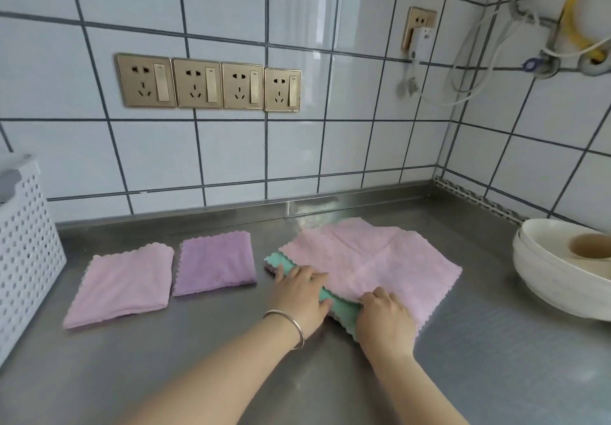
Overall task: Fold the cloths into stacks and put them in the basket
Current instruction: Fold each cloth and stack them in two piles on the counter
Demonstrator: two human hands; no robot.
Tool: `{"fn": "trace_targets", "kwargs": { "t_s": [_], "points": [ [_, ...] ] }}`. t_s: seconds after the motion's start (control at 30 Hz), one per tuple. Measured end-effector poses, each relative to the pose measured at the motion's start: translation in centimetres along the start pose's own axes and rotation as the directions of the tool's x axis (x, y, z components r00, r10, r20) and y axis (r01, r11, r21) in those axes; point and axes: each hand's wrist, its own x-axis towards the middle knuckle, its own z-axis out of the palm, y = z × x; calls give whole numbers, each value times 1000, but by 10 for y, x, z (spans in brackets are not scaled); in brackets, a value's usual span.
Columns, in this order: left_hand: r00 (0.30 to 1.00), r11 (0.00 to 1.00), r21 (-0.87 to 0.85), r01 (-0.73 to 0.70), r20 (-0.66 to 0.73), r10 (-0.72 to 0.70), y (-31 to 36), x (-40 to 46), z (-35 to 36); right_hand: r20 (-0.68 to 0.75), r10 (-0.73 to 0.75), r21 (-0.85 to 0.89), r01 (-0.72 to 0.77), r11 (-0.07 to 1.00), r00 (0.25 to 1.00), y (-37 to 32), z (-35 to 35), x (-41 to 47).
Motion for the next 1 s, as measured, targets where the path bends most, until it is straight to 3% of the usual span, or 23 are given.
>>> {"fn": "trace_targets", "kwargs": {
  "t_s": [0.1,0.17,0.23,0.3,0.37,0.43,0.5,0.67,0.77,0.9,1.0],
  "points": [
    [998,998,-41,-57,-40,55,14,8,1,-146,-92,35,98,995,985,10,-18,5],
    [991,997,-7,-76,-114,75,18,16,-2,-316,-182,98,223,970,931,17,-36,9],
    [982,999,15,-49,-180,51,12,27,-8,-390,-215,150,292,945,895,26,-55,14],
    [976,999,-36,-3,-218,-5,3,37,-12,-264,-265,168,315,934,927,33,-71,18],
    [968,994,-107,24,-247,-50,-4,41,-18,86,-255,133,243,961,963,39,-85,26],
    [966,988,-154,12,-254,-52,-9,39,-27,269,-235,20,238,971,934,46,-95,35],
    [966,990,-141,-19,-258,-18,-17,33,-40,249,-221,34,219,975,943,44,-103,42],
    [924,993,-117,7,-380,-51,-84,4,-92,155,-190,326,131,936,969,-1,-110,59],
    [917,989,-103,105,-375,-136,-130,-26,-126,128,-242,310,193,931,962,-53,-107,65],
    [836,953,-87,290,-461,-297,-181,-55,-180,80,-276,276,245,929,958,-130,-120,87],
    [787,935,-90,344,-516,-339,-203,-71,-225,10,-289,316,272,909,957,-172,-135,104]
  ]
}}
